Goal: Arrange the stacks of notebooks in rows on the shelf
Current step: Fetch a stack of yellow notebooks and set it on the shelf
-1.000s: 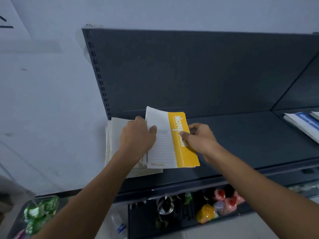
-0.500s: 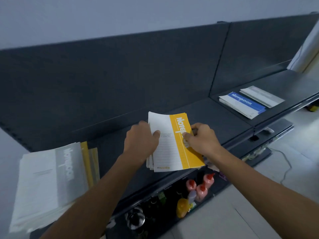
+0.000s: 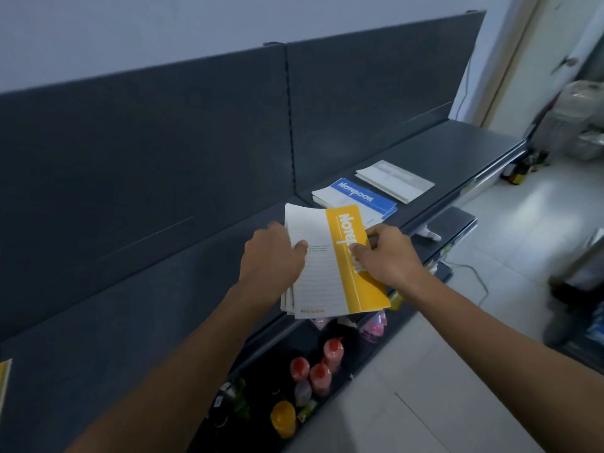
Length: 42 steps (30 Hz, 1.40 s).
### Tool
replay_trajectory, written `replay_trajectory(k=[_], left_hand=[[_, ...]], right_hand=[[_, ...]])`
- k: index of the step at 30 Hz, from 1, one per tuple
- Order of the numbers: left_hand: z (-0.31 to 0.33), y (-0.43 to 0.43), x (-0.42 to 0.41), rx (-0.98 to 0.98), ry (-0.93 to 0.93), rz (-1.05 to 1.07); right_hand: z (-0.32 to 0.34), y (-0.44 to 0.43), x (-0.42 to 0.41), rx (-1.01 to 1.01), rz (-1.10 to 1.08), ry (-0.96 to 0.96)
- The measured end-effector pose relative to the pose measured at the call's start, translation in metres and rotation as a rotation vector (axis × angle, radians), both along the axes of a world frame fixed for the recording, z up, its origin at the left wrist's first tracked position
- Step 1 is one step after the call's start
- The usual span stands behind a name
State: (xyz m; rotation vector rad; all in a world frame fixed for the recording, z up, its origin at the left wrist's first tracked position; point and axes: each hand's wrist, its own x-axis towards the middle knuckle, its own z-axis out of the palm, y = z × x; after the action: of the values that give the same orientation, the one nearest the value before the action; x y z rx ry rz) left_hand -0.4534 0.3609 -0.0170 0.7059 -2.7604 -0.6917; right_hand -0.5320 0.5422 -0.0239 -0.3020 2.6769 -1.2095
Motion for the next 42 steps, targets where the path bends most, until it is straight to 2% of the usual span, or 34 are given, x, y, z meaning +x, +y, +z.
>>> replay_trajectory(k=[9,21,28,33,42], left_hand=[[-0.005,0.058,-0.103,-0.038,-0.066,-0.096],[-0.022,0.102,-0.259,-0.040,-0.048,-0.277],[-0.025,0.137,-0.328,-0.061,-0.057,-0.360],[-0.026,0.176,-0.378,-0.050,-0.054,-0.371],[-0.023,0.267,-0.460,-0.010,-0.090,-0.263]], right_hand=[[-0.013,0.053,-0.076,0.222,-0.104,0.188],[-0.023,0.102,-0.200,0.294,-0.297,0.118],[-0.024,0.140,-0.259,0.321,-0.353,0.144],[-0.025,0.180,-0.308,0.297,-0.354,0.141],[-0.033,0.275,-0.410,0.281,-0.249,0.122]])
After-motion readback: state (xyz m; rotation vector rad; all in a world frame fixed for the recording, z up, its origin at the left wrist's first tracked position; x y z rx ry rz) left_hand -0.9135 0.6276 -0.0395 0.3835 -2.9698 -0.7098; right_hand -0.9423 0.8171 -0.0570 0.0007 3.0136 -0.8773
